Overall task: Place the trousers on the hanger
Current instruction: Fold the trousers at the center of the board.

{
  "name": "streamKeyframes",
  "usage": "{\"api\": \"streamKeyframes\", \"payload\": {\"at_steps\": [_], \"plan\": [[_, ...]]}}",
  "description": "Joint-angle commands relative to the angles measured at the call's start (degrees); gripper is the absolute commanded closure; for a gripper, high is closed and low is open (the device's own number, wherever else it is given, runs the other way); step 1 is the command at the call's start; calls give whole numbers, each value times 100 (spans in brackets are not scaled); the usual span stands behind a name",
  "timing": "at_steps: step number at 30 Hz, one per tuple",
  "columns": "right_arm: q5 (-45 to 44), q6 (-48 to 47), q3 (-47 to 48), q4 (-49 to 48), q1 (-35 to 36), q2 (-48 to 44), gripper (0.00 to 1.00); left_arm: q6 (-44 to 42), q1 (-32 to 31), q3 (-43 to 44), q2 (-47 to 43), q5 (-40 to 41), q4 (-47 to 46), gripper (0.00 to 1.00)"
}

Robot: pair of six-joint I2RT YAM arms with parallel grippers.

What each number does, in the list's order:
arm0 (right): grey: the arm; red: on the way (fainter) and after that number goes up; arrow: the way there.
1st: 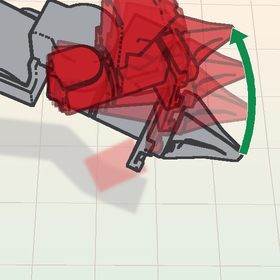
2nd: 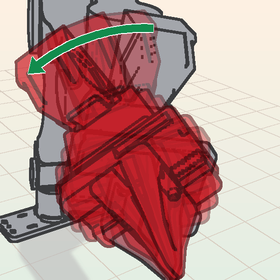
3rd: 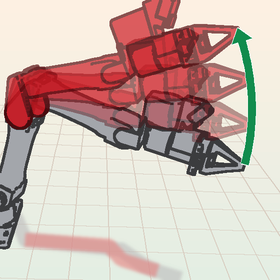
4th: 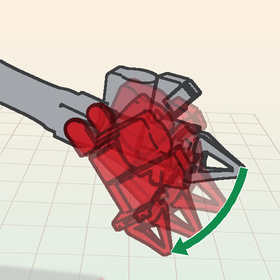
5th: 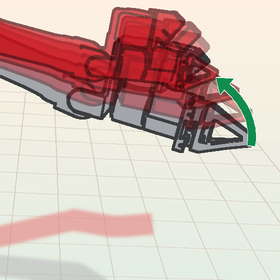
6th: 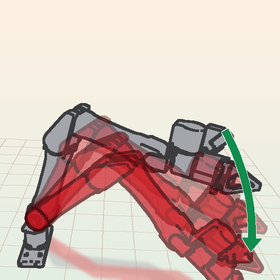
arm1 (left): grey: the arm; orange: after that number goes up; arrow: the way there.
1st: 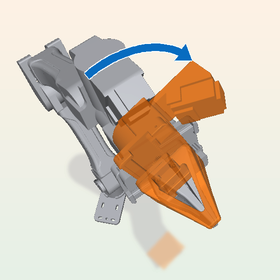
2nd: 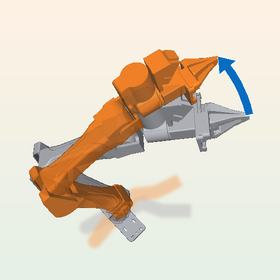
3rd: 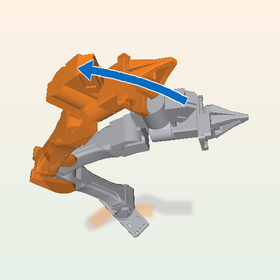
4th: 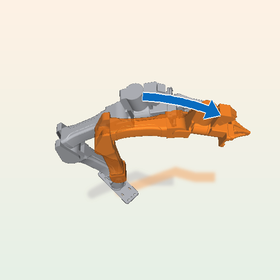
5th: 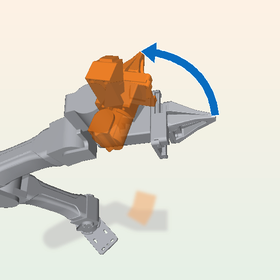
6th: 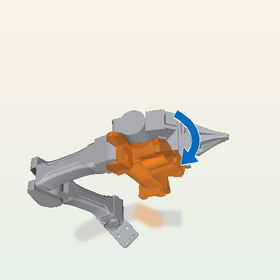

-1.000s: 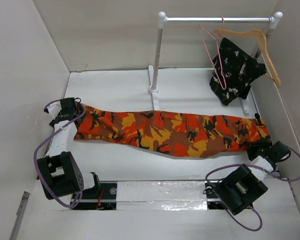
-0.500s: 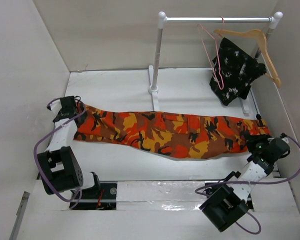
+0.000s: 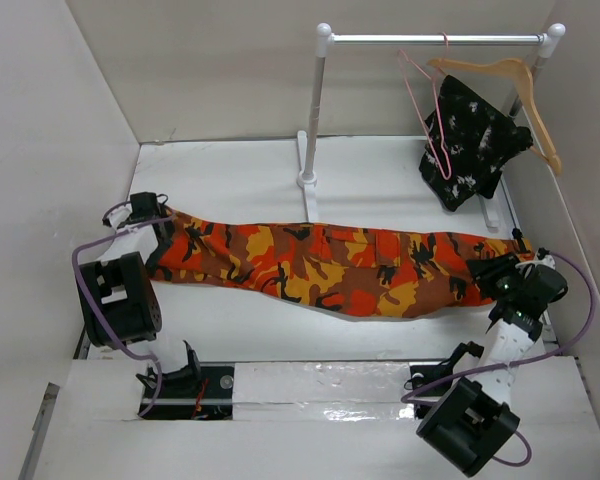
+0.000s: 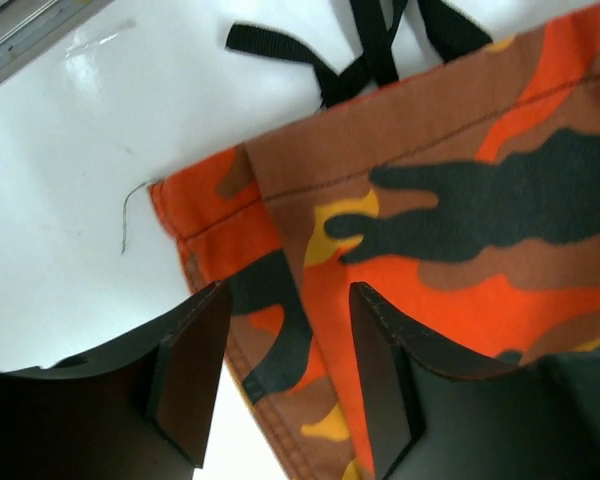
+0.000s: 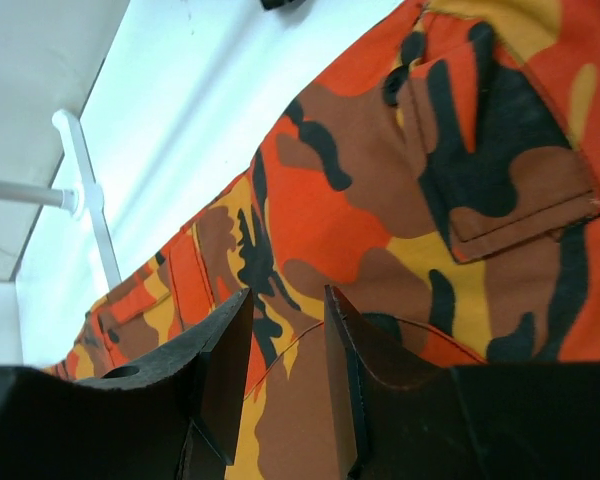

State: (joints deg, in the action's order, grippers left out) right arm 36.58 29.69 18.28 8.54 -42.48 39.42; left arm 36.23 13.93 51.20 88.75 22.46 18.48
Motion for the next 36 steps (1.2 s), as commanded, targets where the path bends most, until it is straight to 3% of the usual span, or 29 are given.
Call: {"api": "streamKeyframes", "payload": {"at_steps": [1, 4, 10, 12, 13, 14, 24, 36], "plan": [[-37, -122, 123, -282, 213, -48, 60, 86, 4, 320, 283, 198, -19, 54], [-247, -174, 70, -256, 284, -75, 60, 42, 4, 338, 397, 110, -90, 62], [-300, -174, 96, -265, 284, 13, 60, -2, 4, 364, 459, 145, -90, 63], [-257, -166, 96, -247, 284, 31, 60, -10, 4, 390, 450, 171, -99, 75], [-248, -183, 114, -230, 284, 31, 60, -19, 4, 417, 441, 197, -82, 91], [-256, -192, 114, -221, 284, 5, 60, -11, 4, 426, 433, 285, -55, 99], [-257, -148, 123, -247, 337, -23, 60, 384, 4, -233, -1254, 848, -223, 100], [-247, -139, 123, -212, 337, 4, 60, 921, 4, -49, -473, 1243, 894, 98]]}}
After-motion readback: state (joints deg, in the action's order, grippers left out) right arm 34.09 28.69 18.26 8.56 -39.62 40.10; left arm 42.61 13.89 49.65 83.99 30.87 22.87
